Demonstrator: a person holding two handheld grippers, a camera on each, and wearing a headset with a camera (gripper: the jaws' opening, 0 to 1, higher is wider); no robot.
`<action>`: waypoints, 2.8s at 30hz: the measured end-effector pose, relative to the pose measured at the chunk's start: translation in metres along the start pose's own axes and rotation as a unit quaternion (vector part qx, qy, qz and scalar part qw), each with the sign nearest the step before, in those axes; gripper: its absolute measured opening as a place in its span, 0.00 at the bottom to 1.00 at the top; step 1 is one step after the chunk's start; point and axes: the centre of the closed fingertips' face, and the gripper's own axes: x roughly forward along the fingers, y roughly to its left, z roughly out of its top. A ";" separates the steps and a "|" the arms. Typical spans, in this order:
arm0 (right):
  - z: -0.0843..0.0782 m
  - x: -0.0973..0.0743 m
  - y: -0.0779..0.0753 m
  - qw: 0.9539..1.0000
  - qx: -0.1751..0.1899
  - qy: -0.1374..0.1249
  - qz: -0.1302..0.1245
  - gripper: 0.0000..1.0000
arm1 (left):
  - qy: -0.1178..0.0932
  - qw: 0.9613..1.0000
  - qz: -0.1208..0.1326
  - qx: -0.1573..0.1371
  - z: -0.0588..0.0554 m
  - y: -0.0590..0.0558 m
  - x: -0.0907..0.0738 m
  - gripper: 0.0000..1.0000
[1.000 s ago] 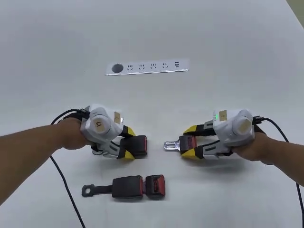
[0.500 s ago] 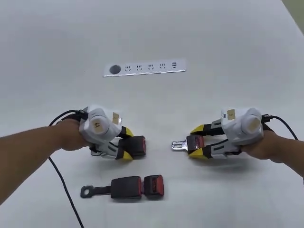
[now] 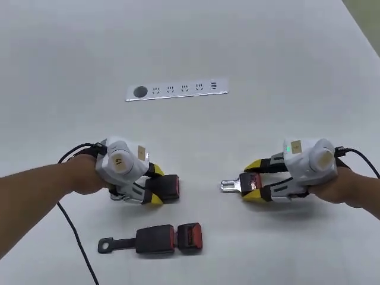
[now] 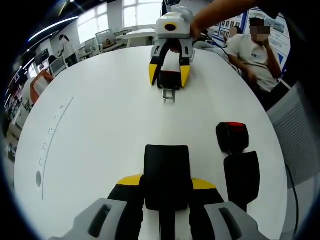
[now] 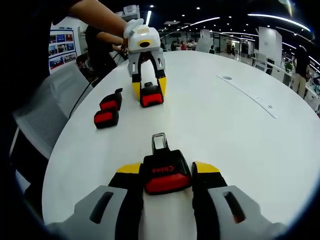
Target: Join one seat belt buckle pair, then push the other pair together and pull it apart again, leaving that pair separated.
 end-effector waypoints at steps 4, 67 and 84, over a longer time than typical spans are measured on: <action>0.001 -0.003 0.003 1.000 0.000 0.002 -0.001 0.36 | 0.002 1.000 0.002 -0.002 0.001 -0.001 0.001 0.35; 0.064 -0.065 0.019 0.908 0.168 -0.130 -0.361 0.90 | -0.202 0.906 0.240 -0.286 -0.007 -0.032 -0.125 1.00; 0.062 -0.085 0.075 0.888 0.181 -0.143 -0.398 0.93 | -0.262 0.868 0.268 -0.325 -0.026 -0.077 -0.151 1.00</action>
